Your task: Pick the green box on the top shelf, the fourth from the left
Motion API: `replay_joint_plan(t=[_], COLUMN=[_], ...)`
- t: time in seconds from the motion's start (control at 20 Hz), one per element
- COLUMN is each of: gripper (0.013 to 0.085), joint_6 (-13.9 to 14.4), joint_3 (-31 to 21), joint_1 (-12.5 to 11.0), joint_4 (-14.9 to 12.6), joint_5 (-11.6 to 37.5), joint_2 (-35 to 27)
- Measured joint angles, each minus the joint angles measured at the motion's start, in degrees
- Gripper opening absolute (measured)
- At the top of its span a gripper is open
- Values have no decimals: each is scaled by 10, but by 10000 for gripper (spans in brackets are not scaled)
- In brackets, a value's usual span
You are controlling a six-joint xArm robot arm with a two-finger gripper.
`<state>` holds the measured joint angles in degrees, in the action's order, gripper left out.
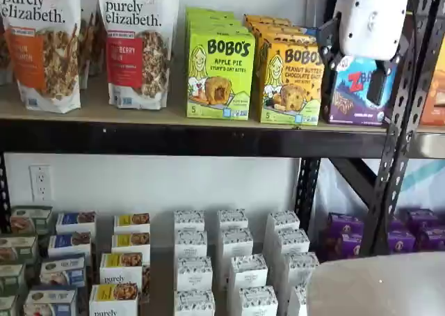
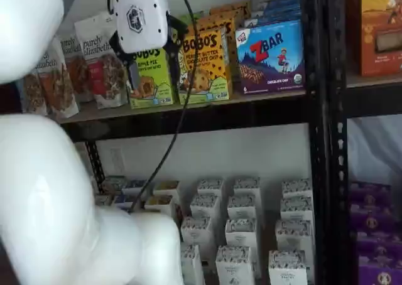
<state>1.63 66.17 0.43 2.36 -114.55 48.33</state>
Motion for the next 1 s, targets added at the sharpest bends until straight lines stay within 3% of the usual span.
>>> replay_joint_plan(t=[0.05, 0.1, 0.2, 0.4, 0.8, 1.0], gripper=[850, 850, 850, 850, 850, 850], joint_6=[-6, -39, -47, -47, -24, 25], joint_3=[-4, -26, -29, -29, -34, -33], joint_1=[-9, -68, -77, -77, -46, 19], joint_4=[10, 73, 87, 90, 81, 49], joint_5=[5, 39, 45, 45, 79, 116], joint_2=[4, 27, 30, 30, 30, 22])
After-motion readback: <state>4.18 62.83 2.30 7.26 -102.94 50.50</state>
